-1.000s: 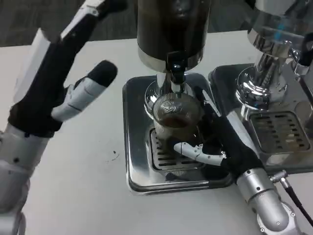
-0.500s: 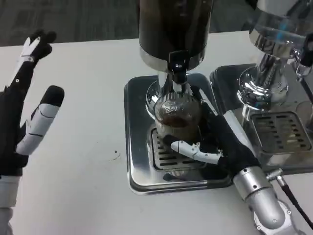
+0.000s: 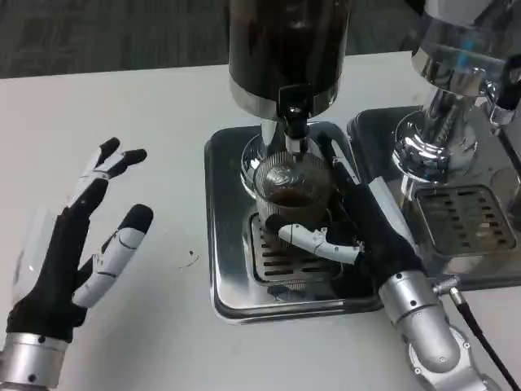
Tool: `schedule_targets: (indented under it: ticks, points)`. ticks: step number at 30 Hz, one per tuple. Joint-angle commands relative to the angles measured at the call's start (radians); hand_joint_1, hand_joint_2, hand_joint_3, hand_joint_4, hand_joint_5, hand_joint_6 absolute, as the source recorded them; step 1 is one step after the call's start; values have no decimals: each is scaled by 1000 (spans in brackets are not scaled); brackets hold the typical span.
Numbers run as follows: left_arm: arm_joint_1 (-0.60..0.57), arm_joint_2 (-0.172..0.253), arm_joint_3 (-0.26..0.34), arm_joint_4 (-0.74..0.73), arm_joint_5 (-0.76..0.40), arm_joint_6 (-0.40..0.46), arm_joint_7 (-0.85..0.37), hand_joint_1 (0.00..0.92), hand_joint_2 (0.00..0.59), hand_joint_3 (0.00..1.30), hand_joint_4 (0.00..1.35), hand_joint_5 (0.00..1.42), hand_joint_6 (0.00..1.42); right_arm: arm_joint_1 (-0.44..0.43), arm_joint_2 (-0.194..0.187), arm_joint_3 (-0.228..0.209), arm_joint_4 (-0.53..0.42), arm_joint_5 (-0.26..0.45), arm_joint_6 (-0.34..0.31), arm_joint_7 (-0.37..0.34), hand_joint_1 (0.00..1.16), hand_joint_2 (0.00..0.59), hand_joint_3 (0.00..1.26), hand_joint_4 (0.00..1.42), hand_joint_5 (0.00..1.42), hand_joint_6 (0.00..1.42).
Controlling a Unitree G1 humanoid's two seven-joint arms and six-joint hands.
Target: Grasp the cup under the faucet to collect the drink, then remove the cup.
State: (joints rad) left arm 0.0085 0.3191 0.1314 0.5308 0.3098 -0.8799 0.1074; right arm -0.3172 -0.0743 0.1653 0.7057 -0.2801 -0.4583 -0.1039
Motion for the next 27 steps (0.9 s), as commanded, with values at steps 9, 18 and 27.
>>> schedule_targets:
  ticks: [9, 18, 27]
  points:
    - [30, 21, -34, 18, 10, -16, 34, 0, 197, 279, 68, 155, 55, -8, 28, 23, 66, 4, 2, 27, 811, 172, 0, 63, 57, 265]
    - [34, 23, -41, 14, 8, -17, 38, 0, 202, 289, 69, 156, 55, -8, 40, 13, 87, 16, 6, 17, 824, 184, 177, 178, 148, 334]
    - [41, 23, -39, 5, 5, -14, 38, 0, 203, 290, 69, 165, 56, -20, 49, 3, 106, 14, 8, -18, 956, 203, 350, 345, 265, 426]
